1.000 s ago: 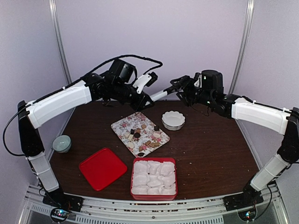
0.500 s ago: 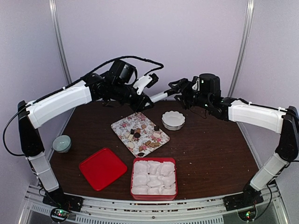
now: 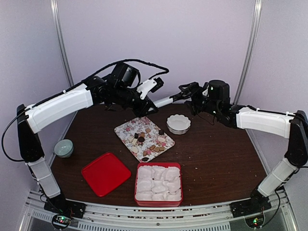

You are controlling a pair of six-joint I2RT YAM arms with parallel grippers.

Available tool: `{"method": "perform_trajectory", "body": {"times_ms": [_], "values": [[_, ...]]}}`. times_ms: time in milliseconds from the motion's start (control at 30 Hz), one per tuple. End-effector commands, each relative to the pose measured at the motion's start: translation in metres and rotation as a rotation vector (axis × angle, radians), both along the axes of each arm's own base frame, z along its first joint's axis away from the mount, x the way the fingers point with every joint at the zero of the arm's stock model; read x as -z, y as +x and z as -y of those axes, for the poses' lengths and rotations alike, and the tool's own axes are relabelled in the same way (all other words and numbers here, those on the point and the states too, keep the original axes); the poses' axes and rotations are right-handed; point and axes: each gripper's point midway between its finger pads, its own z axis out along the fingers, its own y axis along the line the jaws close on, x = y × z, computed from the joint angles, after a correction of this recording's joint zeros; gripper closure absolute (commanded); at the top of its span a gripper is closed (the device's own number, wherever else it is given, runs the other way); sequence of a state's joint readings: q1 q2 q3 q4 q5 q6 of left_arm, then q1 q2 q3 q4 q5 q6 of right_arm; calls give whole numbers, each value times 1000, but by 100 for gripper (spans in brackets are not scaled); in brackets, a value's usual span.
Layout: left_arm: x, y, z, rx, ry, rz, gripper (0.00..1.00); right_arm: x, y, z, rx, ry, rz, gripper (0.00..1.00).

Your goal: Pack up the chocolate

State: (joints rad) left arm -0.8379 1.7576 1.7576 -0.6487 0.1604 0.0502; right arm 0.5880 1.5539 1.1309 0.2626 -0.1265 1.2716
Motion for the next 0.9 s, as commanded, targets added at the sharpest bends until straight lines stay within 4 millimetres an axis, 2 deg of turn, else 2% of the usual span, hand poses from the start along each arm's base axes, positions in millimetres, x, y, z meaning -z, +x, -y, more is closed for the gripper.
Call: {"method": "perform_trajectory", "body": {"times_ms": [0, 167, 633, 733, 867], "values": [[-31, -5, 3, 39, -67, 76, 89, -29, -2, 17, 61, 69, 70, 11], [-30, -7, 3, 50, -65, 74, 89, -32, 1, 22, 66, 106, 80, 14], [-25, -9, 1, 51, -57, 69, 87, -27, 1, 19, 50, 110, 71, 44], [-25, -8, 0, 38, -59, 63, 82, -26, 1, 17, 43, 110, 71, 50], [-22, -7, 1, 25, -56, 37, 67, -27, 0, 15, 31, 113, 75, 56]]}}
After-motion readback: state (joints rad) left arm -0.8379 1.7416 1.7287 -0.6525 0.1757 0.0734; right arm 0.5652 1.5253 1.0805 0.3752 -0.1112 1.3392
